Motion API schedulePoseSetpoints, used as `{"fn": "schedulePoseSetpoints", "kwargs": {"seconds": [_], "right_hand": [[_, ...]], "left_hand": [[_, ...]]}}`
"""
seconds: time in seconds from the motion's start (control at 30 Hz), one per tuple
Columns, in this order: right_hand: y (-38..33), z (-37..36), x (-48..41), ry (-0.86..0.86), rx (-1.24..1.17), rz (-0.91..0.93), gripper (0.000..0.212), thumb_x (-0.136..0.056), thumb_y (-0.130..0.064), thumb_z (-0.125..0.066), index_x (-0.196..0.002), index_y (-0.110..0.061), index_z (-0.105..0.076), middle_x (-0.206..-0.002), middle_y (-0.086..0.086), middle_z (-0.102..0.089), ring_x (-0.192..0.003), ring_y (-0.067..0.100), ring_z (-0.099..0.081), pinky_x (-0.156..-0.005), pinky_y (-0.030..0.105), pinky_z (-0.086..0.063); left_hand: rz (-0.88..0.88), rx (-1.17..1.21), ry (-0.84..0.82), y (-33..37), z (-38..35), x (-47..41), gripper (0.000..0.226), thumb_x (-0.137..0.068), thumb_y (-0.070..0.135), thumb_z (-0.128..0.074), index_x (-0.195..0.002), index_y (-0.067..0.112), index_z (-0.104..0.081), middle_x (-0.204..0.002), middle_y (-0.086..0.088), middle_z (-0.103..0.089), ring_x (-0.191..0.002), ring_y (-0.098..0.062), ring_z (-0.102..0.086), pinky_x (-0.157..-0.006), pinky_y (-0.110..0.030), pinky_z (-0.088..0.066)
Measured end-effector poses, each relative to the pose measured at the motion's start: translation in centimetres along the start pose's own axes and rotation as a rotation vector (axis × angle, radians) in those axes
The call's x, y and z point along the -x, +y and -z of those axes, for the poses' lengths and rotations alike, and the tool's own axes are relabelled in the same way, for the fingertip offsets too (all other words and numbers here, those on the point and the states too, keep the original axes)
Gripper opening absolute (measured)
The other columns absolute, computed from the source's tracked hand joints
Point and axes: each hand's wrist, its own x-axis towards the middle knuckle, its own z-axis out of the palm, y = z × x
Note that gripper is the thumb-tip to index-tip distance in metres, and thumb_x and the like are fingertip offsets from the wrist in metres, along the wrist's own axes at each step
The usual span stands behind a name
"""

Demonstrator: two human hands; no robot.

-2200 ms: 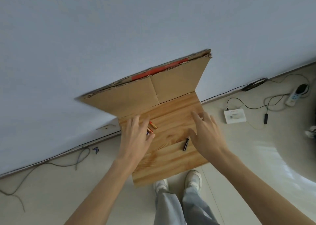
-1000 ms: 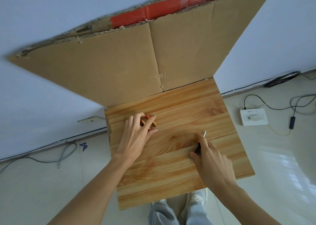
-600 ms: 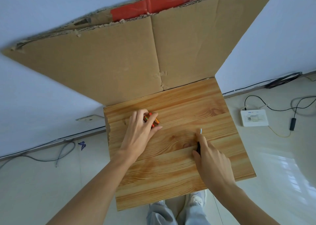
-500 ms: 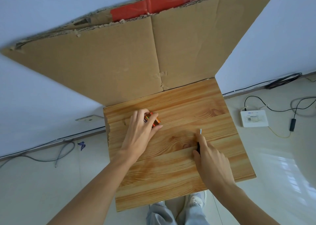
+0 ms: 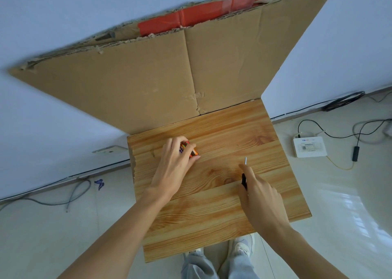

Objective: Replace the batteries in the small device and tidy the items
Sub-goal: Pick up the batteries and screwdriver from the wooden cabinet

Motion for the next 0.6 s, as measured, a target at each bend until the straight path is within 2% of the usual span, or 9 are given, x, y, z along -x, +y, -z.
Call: {"fn": "schedulePoseSetpoints", "kwargs": {"seconds": [0.27,0.43,0.6], "right_hand": [[-2.9,3.9,3.1,0.006,-0.050,0.013,0.049,-0.109,-0.022,-0.049,-0.157,-0.027,-0.036,-0.092,-0.005,-0.067,-0.074,0.021,-0.067,-0.064,0.039,-0.056],[-6.2,10.0,6.0,0.015,-0.098,0.078,0.047,-0.109,-0.016,-0.050,-0.154,-0.026,-0.043,-0.091,-0.004,-0.062,-0.072,0.021,-0.062,-0.061,0.036,-0.051],[-8.7,17.7,9.8,0.083,-0.245,0.154,0.044,-0.105,-0.013,-0.056,-0.148,-0.024,-0.056,-0.085,-0.004,-0.069,-0.073,0.019,-0.066,-0.071,0.043,-0.058]], "left_hand": [[-0.122,0.039,-0.074,2.2,6.7,-0.8,0.040,-0.102,0.038,-0.067,-0.132,0.012,-0.067,-0.134,-0.008,-0.054,-0.117,-0.026,-0.053,-0.092,-0.042,-0.056],[-0.163,0.054,-0.088,5.6,15.5,-1.4,0.039,-0.101,0.037,-0.068,-0.134,0.014,-0.065,-0.137,-0.006,-0.051,-0.122,-0.024,-0.050,-0.095,-0.040,-0.056],[-0.183,0.105,-0.049,10.2,26.4,-1.4,0.041,-0.098,0.032,-0.074,-0.133,0.012,-0.068,-0.135,-0.008,-0.055,-0.126,-0.025,-0.051,-0.101,-0.041,-0.055]]}}
